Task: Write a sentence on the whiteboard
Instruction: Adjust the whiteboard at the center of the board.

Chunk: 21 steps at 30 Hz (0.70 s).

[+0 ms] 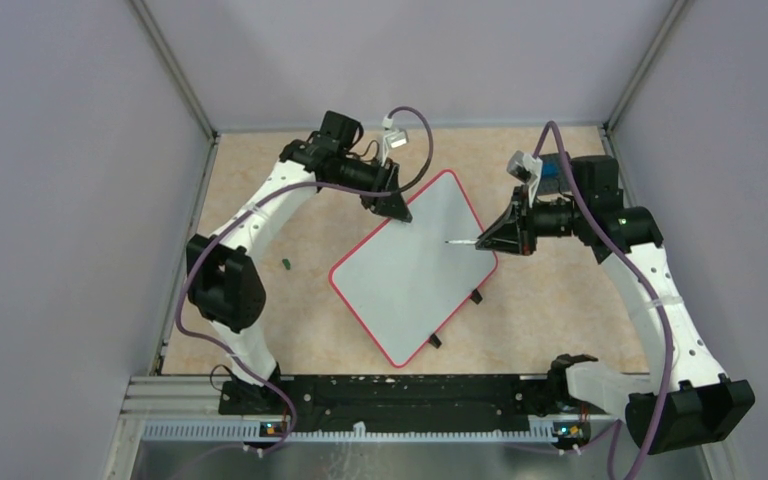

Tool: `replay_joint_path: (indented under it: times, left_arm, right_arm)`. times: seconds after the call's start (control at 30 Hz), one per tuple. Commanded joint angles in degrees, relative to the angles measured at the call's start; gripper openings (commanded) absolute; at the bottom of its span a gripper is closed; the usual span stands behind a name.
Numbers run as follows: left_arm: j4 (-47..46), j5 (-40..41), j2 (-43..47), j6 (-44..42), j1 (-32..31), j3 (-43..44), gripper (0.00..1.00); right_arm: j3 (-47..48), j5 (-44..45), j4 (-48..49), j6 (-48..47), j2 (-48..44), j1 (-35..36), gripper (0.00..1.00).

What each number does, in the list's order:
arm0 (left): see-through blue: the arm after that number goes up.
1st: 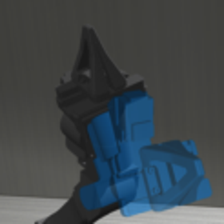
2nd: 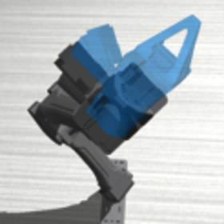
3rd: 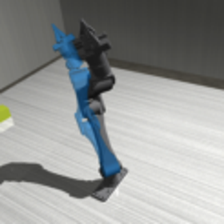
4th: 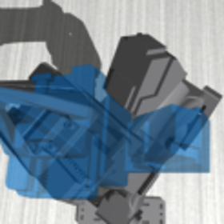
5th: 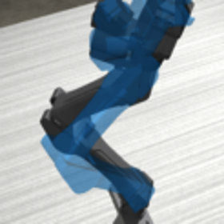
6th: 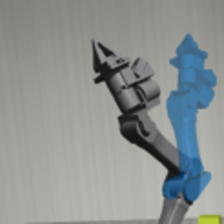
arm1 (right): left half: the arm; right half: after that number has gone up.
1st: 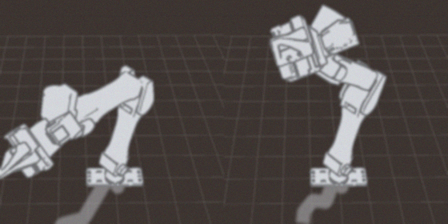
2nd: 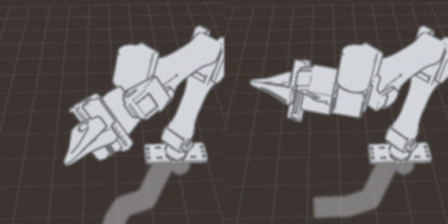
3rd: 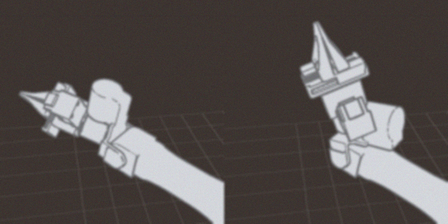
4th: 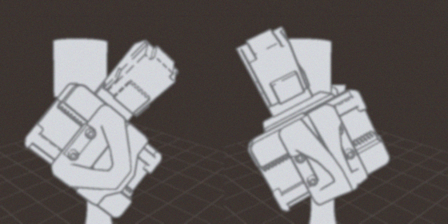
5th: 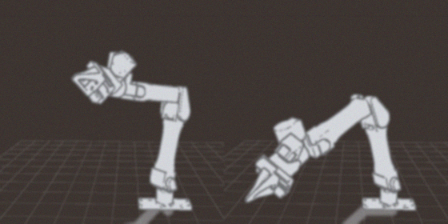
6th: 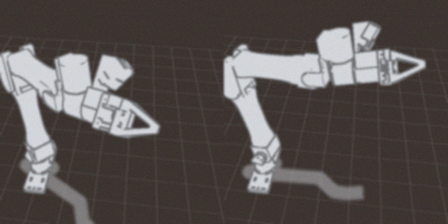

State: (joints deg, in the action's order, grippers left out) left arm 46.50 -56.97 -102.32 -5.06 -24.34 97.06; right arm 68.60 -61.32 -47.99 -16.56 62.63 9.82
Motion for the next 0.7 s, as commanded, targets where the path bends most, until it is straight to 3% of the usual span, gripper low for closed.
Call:
replay_joint_path:
  times: [0.0,0.67]
  left_arm:
    - [-1.59,-0.68,-0.87,-1.44,-0.81,0.46,0.37]
    - [-1.85,-0.04,-4.45,-2.42,-3.91,3.76,0.24]
  right_arm:
    - [0.41,-2.1,-0.45,-2.29,-0.63,-0.24,0.0]
    - [0.59,-2.01,-2.52,-3.83,-0.14,1.28,0.0]
